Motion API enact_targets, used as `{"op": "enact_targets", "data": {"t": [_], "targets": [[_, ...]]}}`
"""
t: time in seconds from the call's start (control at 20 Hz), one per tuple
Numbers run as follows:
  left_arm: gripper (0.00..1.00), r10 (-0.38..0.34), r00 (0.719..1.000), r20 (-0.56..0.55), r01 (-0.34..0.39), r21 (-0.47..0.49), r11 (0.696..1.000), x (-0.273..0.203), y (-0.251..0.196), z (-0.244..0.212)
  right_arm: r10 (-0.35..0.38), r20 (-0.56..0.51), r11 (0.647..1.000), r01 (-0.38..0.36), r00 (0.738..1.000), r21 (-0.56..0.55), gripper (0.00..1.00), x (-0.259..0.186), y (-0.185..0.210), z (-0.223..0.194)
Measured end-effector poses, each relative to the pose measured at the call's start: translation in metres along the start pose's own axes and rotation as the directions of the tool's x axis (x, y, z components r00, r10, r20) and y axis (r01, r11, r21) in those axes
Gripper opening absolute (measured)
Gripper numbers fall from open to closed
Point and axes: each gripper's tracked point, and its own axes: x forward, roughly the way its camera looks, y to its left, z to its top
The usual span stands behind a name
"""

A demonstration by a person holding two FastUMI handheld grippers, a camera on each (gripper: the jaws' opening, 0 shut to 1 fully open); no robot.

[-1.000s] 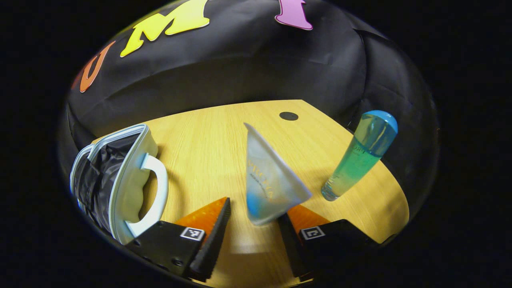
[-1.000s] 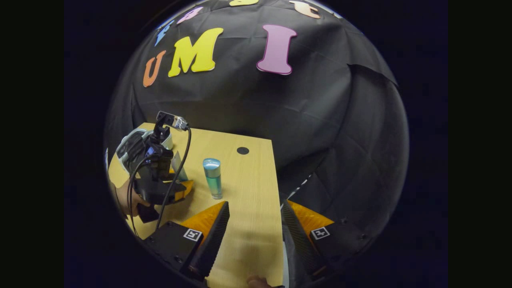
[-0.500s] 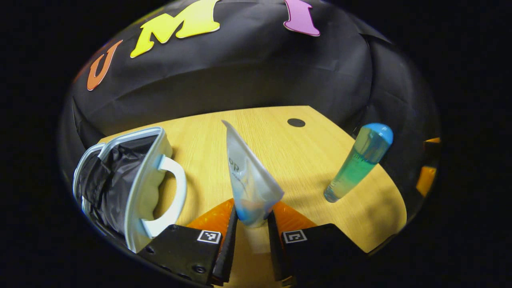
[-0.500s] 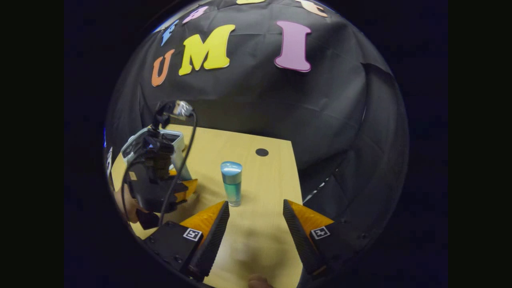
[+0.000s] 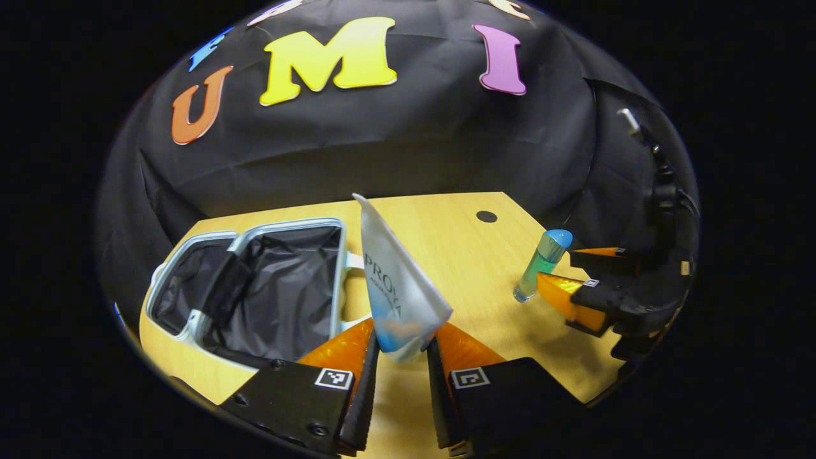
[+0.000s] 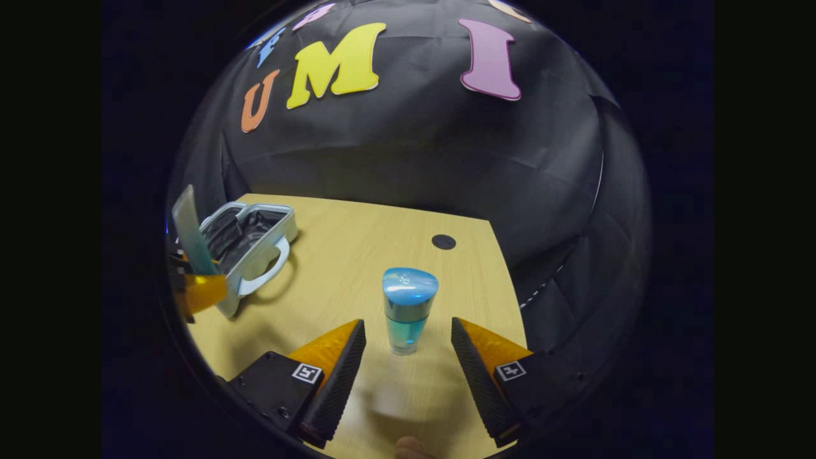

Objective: First open the suitcase, pack the skin care products into it, and then close the suitcase.

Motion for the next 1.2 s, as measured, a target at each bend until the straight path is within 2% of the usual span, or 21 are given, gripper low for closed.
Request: {"op": "enact_targets", "data": {"t": [0.2,0.35,0.5,0.6,0.65,0.9,1.2], "targets": [[0.42,0.061,0.998,-0.023,-0.062,-0.04,0.997,-0.038,0.042,-0.008,-0.024,0.012,1.0,0.024,1.0,0.015,0.8,0.02,0.005,-0.004],[0.42,0.108,0.994,-0.034,-0.11,-0.033,0.993,-0.058,0.075,-0.009,-0.017,-0.011,0.999,0.017,1.0,0.038,0.68,0.029,0.012,-0.012],[0.41,0.139,0.99,-0.024,-0.14,-0.024,0.99,-0.076,0.097,-0.005,-0.037,-0.009,0.998,0.037,0.999,0.059,0.67,0.033,0.01,-0.013],[0.41,0.149,0.989,-0.023,-0.15,-0.019,0.989,-0.081,0.107,-0.005,-0.04,0.006,0.996,0.039,0.999,0.08,0.57,0.032,0.007,-0.009],[0.41,0.153,0.988,-0.026,-0.153,-0.012,0.988,-0.082,0.11,-0.007,-0.039,0.004,0.995,0.038,0.999,0.09,0.41,0.035,0.007,-0.01],[0.42,0.149,0.988,-0.028,-0.149,-0.001,0.989,-0.081,0.132,-0.005,-0.072,-0.004,0.992,0.072,0.997,0.106,0.4,0.013,0.004,-0.017],[0.42,0.138,0.99,-0.034,-0.137,0.013,0.99,-0.058,0.168,0.005,-0.088,0.044,0.993,0.084,0.995,0.087,0.4,-0.057,0.023,-0.005]]}}
